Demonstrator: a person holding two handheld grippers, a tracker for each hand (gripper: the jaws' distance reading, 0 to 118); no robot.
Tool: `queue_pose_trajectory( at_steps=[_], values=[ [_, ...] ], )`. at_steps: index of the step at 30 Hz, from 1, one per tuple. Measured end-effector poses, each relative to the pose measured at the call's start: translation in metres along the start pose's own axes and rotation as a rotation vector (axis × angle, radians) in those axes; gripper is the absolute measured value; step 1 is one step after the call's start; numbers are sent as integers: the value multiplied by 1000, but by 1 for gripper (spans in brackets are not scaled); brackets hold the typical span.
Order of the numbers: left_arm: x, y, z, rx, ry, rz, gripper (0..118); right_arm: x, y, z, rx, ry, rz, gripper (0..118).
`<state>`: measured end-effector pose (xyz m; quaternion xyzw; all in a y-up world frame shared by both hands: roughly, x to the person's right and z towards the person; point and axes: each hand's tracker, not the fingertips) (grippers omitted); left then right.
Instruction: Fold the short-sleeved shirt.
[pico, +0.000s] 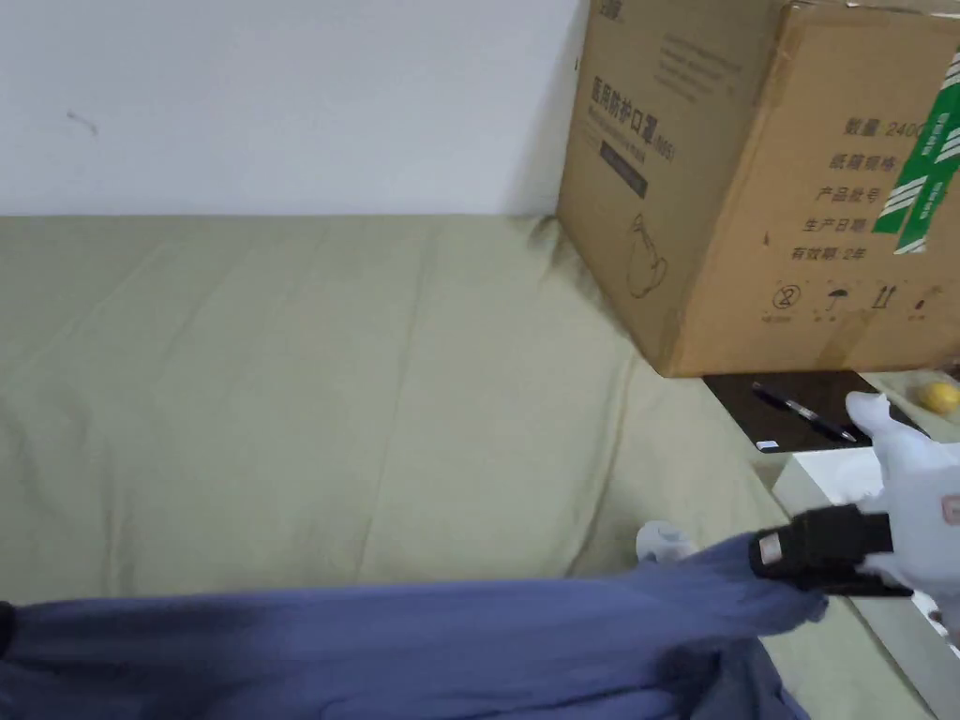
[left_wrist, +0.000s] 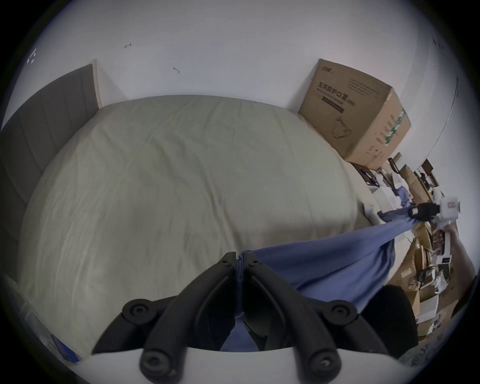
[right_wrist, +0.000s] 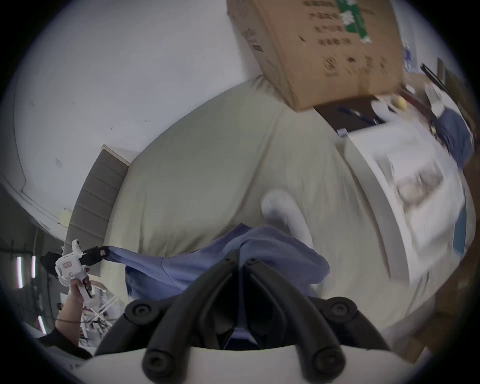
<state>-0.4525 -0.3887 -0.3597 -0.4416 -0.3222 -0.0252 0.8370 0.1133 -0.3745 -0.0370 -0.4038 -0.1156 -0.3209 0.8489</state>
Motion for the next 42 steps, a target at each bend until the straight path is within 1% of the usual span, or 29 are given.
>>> queue_pose_trajectory(
  at_steps=[3, 4, 6, 7, 9, 11, 12, 14, 15, 16, 17, 18, 19, 20, 23, 26, 28, 29, 30, 31, 32, 33, 34, 35, 36, 38, 40, 41, 42],
  values=[
    [1, -45, 8, -32, -14, 24, 2, 17, -50, -3, -37, -24, -12, 0],
    [3, -63, 5, -41, 11, 17, 2, 24, -65, -11, -50, -37, -21, 0],
    [5, -89, -5, -56, 31, 14, 2, 36, -87, -32, -76, -60, -40, 0],
    [3, -100, -11, -77, 35, 23, 2, 40, -96, -43, -75, -91, -47, 0],
    [0, -119, -22, -111, 66, 50, 2, 52, -105, -63, -63, -116, -47, 0],
    [-2, -132, -30, -118, 88, 33, 8, 51, -110, -70, -17, -122, -63, 0],
    [-2, -137, -32, -111, 100, 30, 16, 49, -110, -71, 3, -135, -56, 2],
    [-2, -140, -30, -87, 90, 20, 30, 43, -108, -71, 16, -172, -25, 21],
    [-1, -138, -26, -76, 84, 16, 43, 41, -106, -68, 14, -195, -11, 40],
    [2, -134, -20, -73, 83, 16, 72, 35, -102, -64, -1, -227, -3, 84],
    [3, -129, -16, -69, 86, 11, 98, 31, -99, -60, -9, -274, 5, 111],
    [5, -124, -10, -55, 118, -10, 114, 26, -97, -53, -7, -320, 19, 118],
    [12, -117, 3, -3, 139, -48, 118, 19, -96, -35, 53, -321, 41, 111],
    [18, -112, 17, 58, 136, -72, 118, 13, -93, -22, 118, -288, 58, 110],
    [43, -90, 63, 213, 116, -89, 118, -24, -90, 23, 212, -225, 113, 112],
    [80, -81, 100, 335, 32, -57, 117, -74, -97, 59, 321, -126, 186, 114],
    [97, -76, 115, 379, -51, -52, 110, -108, -109, 73, 443, -82, 252, 108],
    [106, -77, 120, 426, -56, -53, 106, -121, -115, 77, 518, -76, 289, 105],
    [116, -79, 124, 490, -48, -63, 101, -134, -123, 80, 607, -87, 332, 100],
    [126, -80, 127, 534, -32, -85, 66, -148, -132, 81, 714, -121, 387, 67],
    [132, -81, 127, 544, -1, -105, 32, -157, -138, 78, 774, -164, 420, 27],
    [139, -83, 126, 563, 35, -127, 0, -166, -146, 75, 828, -202, 437, 0],
    [140, -88, 123, 599, 66, -128, 0, -174, -153, 74, 886, -194, 437, 0],
    [141, -91, 125, 622, 59, -127, 0, -176, -157, 75, 909, -146, 439, 0],
    [143, -96, 127, 648, 36, -129, 0, -179, -162, 75, 936, -120, 450, 0],
    [148, -103, 131, 698, 68, -138, 0, -185, -166, 74, 973, -158, 474, 0],
    [147, -109, 136, 731, 83, -146, 0, -189, -167, 75, 969, -151, 502, 0],
    [144, -106, 137, 723, 80, -138, 0, -188, -165, 77, 964, -158, 514, 0],
    [134, -95, 136, 661, 88, -83, 0, -189, -164, 76, 951, -168, 535, 0]
  ],
)
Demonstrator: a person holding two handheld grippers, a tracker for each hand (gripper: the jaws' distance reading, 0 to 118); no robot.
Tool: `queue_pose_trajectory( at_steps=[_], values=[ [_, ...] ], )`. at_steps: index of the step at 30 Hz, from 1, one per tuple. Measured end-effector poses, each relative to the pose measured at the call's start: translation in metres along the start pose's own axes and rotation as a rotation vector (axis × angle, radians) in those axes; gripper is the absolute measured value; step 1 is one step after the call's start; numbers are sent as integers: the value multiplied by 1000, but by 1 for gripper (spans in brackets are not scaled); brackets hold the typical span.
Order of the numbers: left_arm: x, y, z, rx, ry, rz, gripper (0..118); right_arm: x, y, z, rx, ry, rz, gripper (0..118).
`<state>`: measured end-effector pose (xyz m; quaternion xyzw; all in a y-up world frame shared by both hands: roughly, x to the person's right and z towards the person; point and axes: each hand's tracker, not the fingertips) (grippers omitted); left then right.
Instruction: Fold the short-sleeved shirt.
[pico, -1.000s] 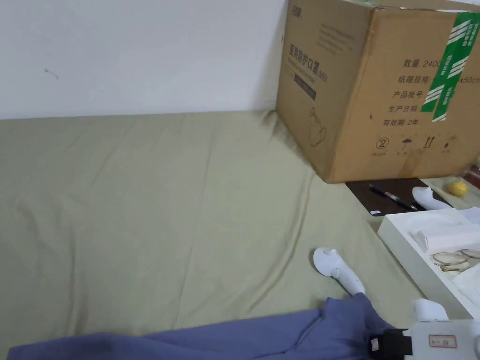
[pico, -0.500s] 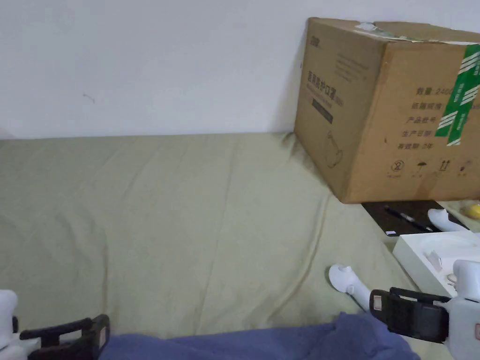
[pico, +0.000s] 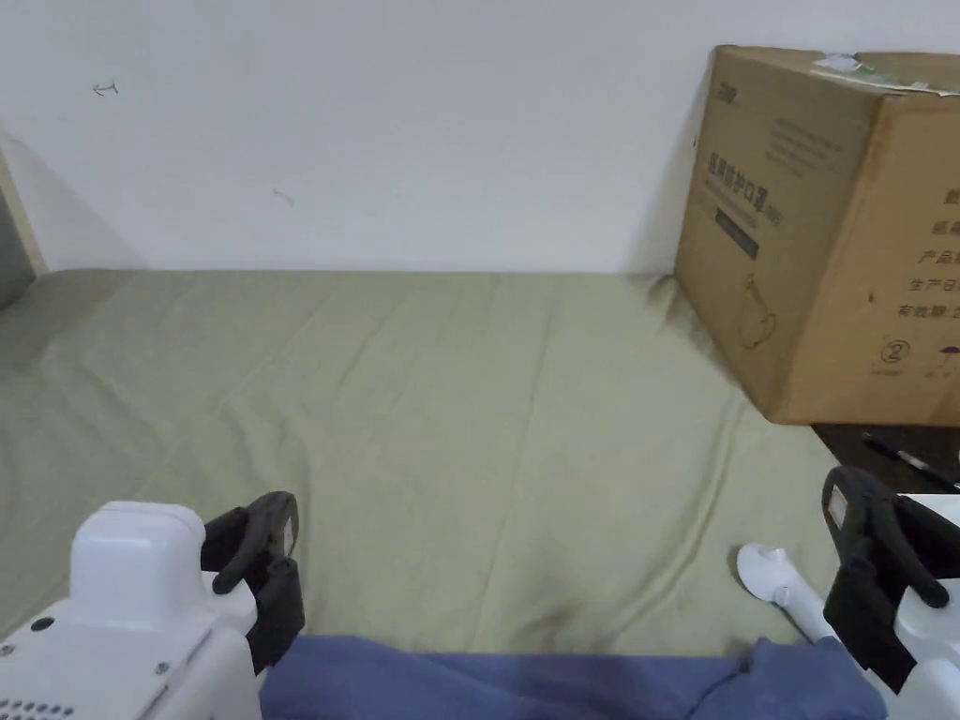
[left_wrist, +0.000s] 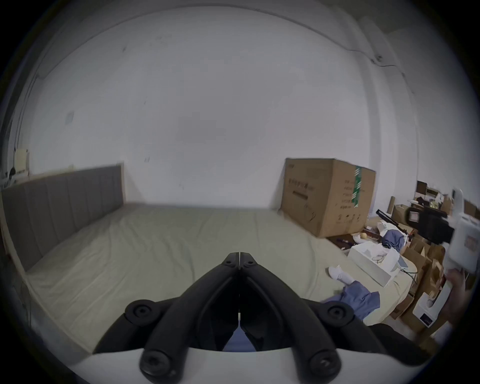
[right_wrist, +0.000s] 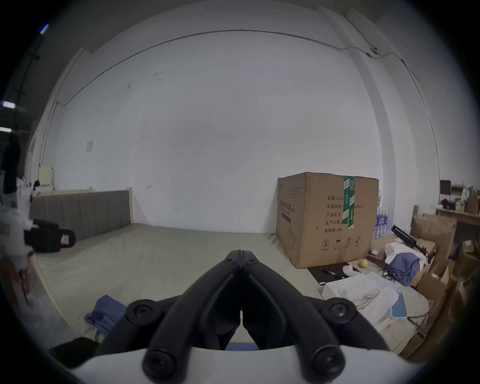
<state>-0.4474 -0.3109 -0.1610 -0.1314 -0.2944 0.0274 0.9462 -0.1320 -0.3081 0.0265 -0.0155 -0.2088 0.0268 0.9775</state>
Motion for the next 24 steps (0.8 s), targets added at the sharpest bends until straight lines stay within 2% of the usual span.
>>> queue_pose_trajectory(
  at_steps=[2, 3, 6, 9, 10, 11, 13, 17, 19, 22, 24],
  values=[
    [-35, 10, -25, -192, 33, 83, 0, 0, 0, -4, -41, 2, 52, 0],
    [-58, 12, -39, -265, 4, 147, 0, 1, -1, -5, -61, 4, 72, 0],
    [-134, -6, -95, -631, -152, 346, 0, 4, -7, -11, -102, 66, 66, 0],
    [-179, -48, -127, -807, -173, 443, 0, 3, -13, -22, -175, 89, 72, 0],
    [-193, -63, -137, -850, -196, 487, 12, 2, -16, -26, -187, 90, 74, 0],
    [-201, -76, -142, -877, -228, 546, 39, 1, -18, -30, -201, 92, 74, 0],
    [-220, -105, -153, -880, -262, 689, 115, 1, -24, -41, -244, 98, 81, 0],
    [-240, -137, -163, -820, -332, 872, 116, -1, -32, -56, -291, 94, 62, 0],
    [-242, -158, -171, -837, -418, 986, 118, -2, -37, -64, -323, 94, 40, 0],
    [-235, -170, -184, -800, -562, 1019, 118, -3, -44, -74, -358, 95, 25, 0],
    [-214, -181, -197, -855, -685, 1093, 118, -4, -48, -81, -377, 98, 14, 0]
  ],
)
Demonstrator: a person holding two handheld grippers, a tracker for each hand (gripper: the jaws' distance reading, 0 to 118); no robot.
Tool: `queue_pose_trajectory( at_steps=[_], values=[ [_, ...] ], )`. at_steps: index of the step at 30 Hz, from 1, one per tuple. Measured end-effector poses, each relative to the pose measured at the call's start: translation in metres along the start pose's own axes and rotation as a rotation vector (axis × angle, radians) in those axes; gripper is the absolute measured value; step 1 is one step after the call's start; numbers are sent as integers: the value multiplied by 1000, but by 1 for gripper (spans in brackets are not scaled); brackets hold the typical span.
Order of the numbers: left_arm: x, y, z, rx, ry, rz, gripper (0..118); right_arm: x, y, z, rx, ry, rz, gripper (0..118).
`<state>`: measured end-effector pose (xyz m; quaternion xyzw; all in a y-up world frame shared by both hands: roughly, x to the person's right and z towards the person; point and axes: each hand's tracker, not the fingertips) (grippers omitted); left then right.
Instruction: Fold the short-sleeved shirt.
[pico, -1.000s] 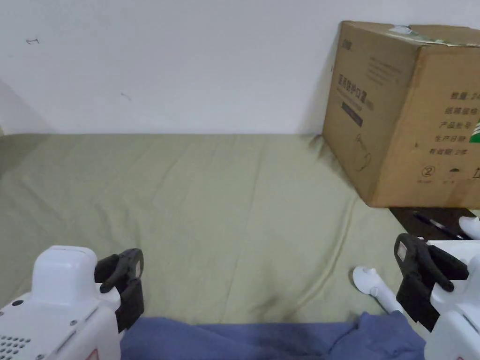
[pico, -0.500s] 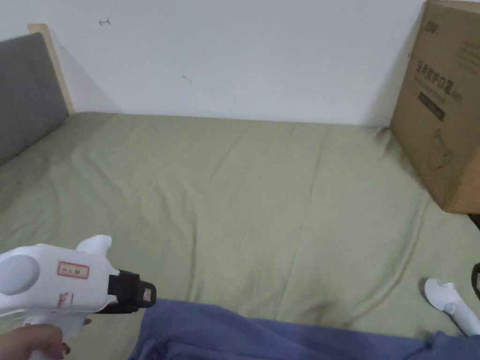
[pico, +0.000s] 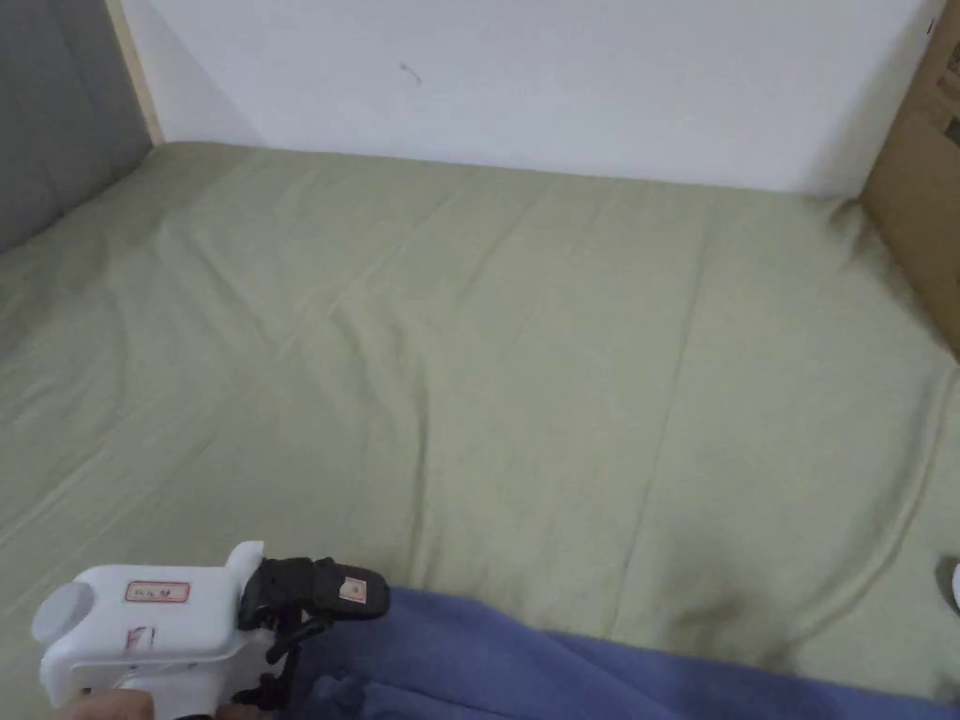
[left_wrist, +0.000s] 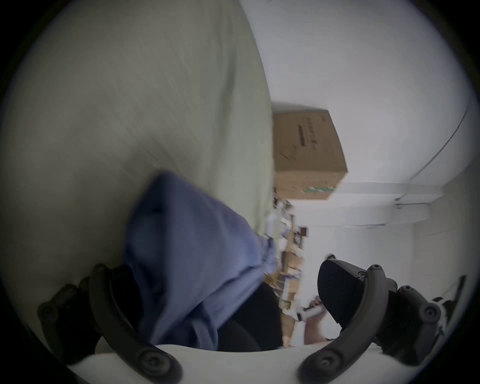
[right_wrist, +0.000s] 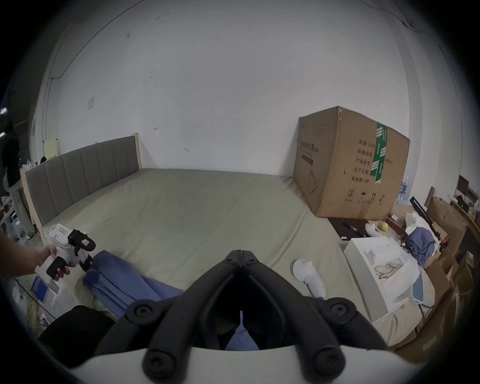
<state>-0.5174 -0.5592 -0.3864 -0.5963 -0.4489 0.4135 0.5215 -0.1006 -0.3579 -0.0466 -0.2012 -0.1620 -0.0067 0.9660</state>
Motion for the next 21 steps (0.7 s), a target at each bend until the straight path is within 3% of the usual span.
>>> queue_pose_trajectory(
  at_steps=[2, 4, 6, 7, 8, 10, 12, 17, 21],
  values=[
    [5, -7, -23, -66, 17, -9, 118, -3, -2, -6, -10, 1, -4, 0],
    [1, 3, -23, -34, 119, -154, 118, -5, -3, -9, -18, 9, -15, 0],
    [2, 3, -18, -3, 159, -137, 111, -6, -5, -9, -21, 23, -23, 0],
    [6, -9, -12, 34, 200, -137, 70, -7, -6, -9, -24, 32, -21, 0],
    [8, -11, -7, 76, 258, -154, 6, -8, -7, -8, -27, 39, -17, 0],
    [7, -16, -4, 162, 518, -226, 7, -11, -10, -7, -33, 51, -5, 0],
    [29, -24, -6, 157, 445, -239, 7, -13, -12, -6, -44, 67, 4, 0],
    [95, -32, 19, 171, 800, -506, 7, -12, -10, -2, -32, 93, 5, 0],
    [128, -33, 45, 310, 1235, -475, 7, -9, -7, 1, -6, 104, -32, 0]
  ],
)
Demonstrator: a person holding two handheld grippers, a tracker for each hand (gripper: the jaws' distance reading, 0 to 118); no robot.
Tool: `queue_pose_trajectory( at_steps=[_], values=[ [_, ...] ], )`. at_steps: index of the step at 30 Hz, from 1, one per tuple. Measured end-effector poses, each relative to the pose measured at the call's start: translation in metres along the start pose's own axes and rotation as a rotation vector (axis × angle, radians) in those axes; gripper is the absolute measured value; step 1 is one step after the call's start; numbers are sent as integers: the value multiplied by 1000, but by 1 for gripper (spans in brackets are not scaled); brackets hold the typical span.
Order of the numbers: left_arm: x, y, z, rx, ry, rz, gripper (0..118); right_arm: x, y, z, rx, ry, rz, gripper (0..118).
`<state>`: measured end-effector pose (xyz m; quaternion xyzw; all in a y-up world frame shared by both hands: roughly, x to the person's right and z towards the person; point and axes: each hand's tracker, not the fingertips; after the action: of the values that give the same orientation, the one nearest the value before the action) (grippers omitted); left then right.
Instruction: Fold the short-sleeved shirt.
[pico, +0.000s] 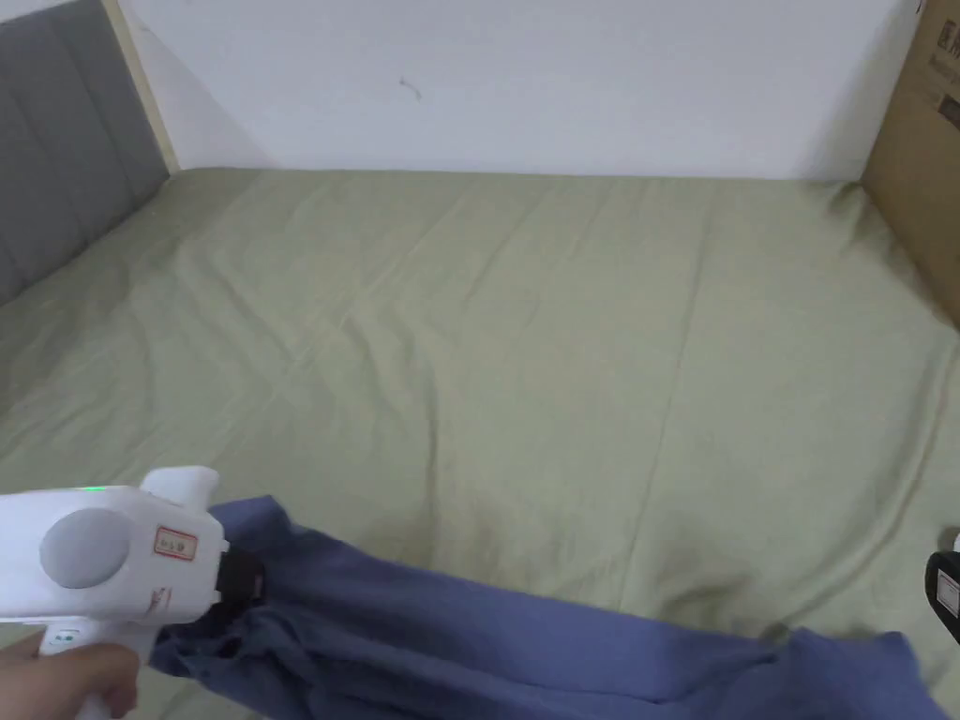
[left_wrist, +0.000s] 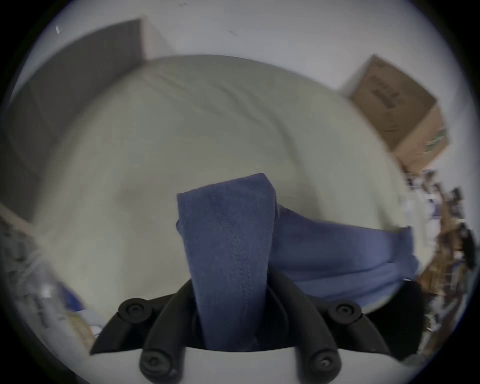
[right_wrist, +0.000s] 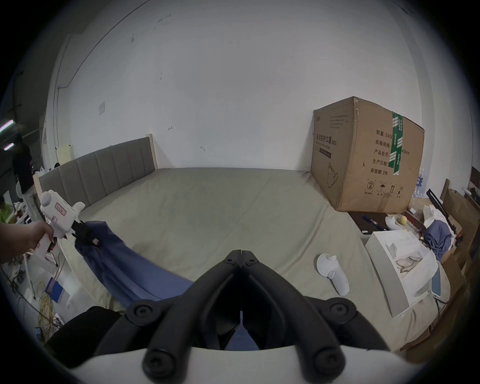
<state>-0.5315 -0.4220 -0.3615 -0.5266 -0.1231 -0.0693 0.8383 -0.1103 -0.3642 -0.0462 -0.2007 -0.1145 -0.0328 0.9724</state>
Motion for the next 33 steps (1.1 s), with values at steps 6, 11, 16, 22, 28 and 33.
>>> queue_pose_trajectory(
  at_steps=[6, 11, 16, 22, 28, 33],
  values=[
    [34, 4, 5, -21, -16, -92, 7, 11, -4, 9, 16, 13, -45, 0],
    [145, -11, 1, -140, -404, -80, 11, 23, -8, 19, 10, -2, -39, 0],
    [212, -20, -22, -242, -507, -126, 115, 35, -11, 28, -7, -37, -22, 0],
    [156, -5, -5, -133, -474, -38, 114, 45, -16, 28, -6, -52, -39, 0],
    [102, -14, 8, -58, -384, 47, 1, 46, -19, 17, -37, -34, -118, 0],
    [122, -35, -17, -108, -476, -6, 0, 43, -18, 16, -39, -26, -108, 0]
  ],
)
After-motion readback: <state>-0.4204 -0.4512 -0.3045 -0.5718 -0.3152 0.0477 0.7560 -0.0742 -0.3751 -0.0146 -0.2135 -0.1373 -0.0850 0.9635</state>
